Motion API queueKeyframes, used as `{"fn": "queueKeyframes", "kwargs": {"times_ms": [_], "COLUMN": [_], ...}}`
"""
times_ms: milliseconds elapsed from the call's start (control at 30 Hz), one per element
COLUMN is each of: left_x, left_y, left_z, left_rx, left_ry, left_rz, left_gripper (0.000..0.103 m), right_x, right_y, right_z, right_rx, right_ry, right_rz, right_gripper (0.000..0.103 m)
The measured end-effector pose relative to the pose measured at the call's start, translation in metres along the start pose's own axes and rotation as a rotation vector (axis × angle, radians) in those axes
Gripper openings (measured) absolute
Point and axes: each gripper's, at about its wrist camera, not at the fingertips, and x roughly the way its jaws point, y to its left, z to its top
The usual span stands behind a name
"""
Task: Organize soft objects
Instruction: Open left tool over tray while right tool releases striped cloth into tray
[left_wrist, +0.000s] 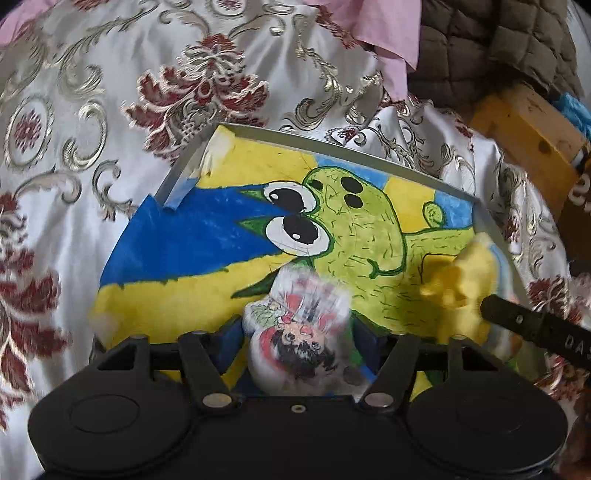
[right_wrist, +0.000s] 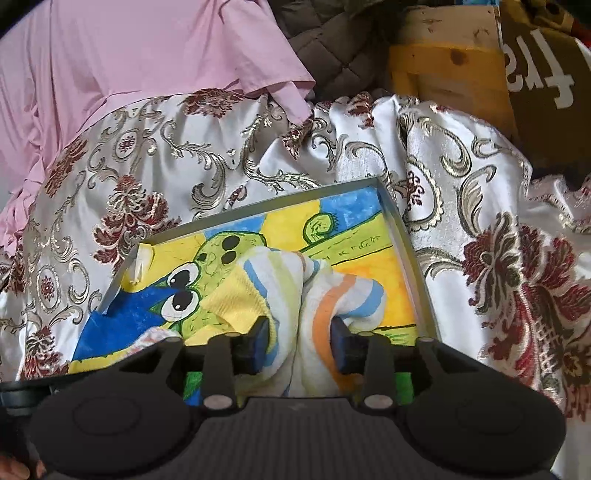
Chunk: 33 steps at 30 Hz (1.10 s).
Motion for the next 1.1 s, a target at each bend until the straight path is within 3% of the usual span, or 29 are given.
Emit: {"fn": "queueKeyframes", "kwargs": {"times_ms": [67, 200, 300, 367, 533, 867, 1100], "left_x": [-0.008, -0.04, -0.079, -0.109, -0.186, -0.315, -0.364], "left_y": [-0.001, -0.006, -0.01, -0.013, -0.017, -0.04, -0.04], "left_z": [0.001, -0.001, -0.009, -0.017, -0.044, -0.117, -0.178], "left_rx": [-0.017, -0.017, -0.007, 0.006, 0.007, 0.085, 0.129], "left_ry": [-0.009, -0.054, -0.147, -0.219, -0.371, -0.621, -0.672], "left_rz": [0.011, 0.012, 0.005, -0.006, -0.062, -0.09, -0.108], "left_gripper": [0.079, 0.08, 0.087, 0.092, 0.101, 0.102, 0.102], "right_x": [-0.012, -0.044, -0.083, -0.115, -0.191, -0.314, -0.366], "right_y": [0.001, -0.001, -0.002, 0.0, 0.009, 0.036, 0.044], "right_z": [0.002, 0.004, 0.001, -0.006, -0.023, -0.074, -0.13], "right_rx": [-0.014, -0.013, -0.023, -0.045, -0.119, -0.193, -0.223], "right_ry": [-0.011, -0.059, -0.134, -0.197, -0.327, -0.537, -0.592], "right_rz": [-0.009, -0.005, 0.036, 0.07, 0.13, 0.171, 0.177], "right_gripper": [0.061, 0.071, 0.081, 0.094, 0.102, 0.103, 0.103]}}
